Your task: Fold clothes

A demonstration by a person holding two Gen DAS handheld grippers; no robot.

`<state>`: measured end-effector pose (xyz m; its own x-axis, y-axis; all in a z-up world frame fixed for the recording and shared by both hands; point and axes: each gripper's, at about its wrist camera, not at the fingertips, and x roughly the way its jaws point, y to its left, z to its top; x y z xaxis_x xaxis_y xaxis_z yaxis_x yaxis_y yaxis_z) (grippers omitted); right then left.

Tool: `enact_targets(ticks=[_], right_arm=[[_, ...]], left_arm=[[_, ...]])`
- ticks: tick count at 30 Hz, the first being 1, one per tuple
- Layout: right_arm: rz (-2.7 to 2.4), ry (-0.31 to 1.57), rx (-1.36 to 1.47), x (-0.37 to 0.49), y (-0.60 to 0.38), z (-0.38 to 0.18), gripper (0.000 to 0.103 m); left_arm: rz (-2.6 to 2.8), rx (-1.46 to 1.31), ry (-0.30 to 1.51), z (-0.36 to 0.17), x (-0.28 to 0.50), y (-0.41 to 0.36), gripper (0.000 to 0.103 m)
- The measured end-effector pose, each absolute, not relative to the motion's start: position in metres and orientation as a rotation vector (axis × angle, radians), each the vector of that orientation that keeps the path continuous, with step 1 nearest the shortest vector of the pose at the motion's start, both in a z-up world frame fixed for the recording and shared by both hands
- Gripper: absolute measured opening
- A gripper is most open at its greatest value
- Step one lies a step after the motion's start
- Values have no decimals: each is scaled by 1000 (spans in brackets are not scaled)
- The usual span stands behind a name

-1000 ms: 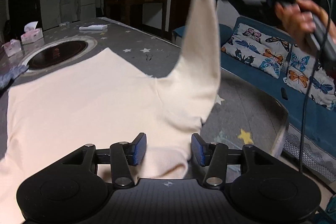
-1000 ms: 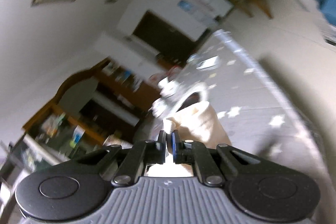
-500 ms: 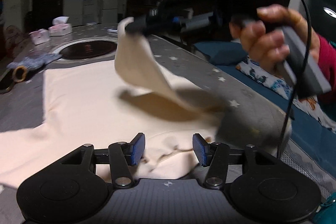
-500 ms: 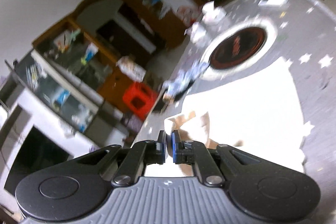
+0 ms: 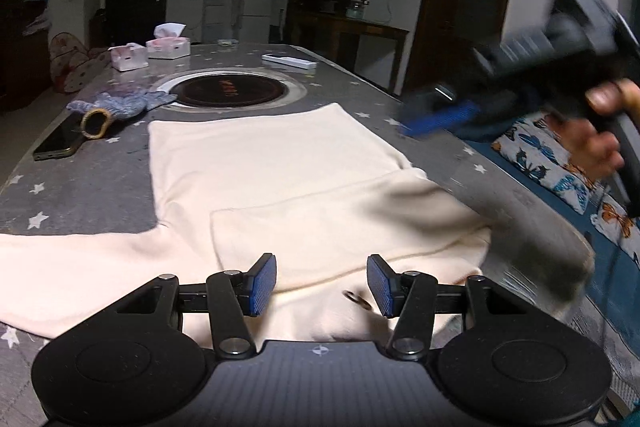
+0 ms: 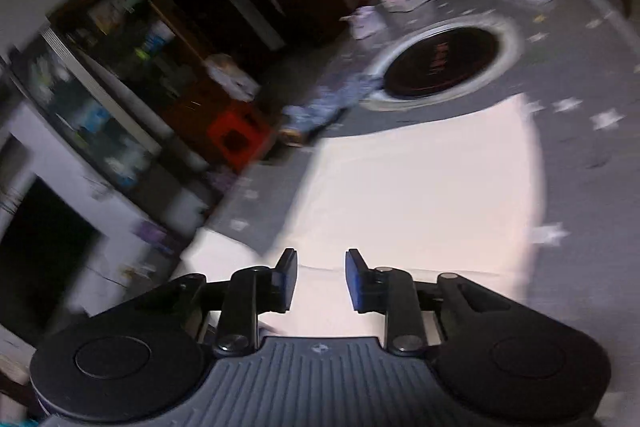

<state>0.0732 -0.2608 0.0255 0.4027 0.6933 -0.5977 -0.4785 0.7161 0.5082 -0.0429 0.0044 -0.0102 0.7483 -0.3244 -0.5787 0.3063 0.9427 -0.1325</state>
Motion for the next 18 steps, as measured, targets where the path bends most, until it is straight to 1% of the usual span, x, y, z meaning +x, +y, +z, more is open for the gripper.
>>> enact_targets(ticks=[4, 8, 14, 18], right_arm=[[638, 869, 83, 56, -286, 23, 28], [624, 877, -13, 38, -293, 11, 27], [691, 797, -139, 18, -270, 1, 23], [670, 828, -209, 20, -261, -12, 23]], left_arm=[[-347, -24, 641, -10, -34, 2, 53], [-346, -17, 653, -13, -22, -3, 52], [-326, -22, 683, -21, -13, 1, 51], [-313, -32, 695, -23, -10, 6, 50]])
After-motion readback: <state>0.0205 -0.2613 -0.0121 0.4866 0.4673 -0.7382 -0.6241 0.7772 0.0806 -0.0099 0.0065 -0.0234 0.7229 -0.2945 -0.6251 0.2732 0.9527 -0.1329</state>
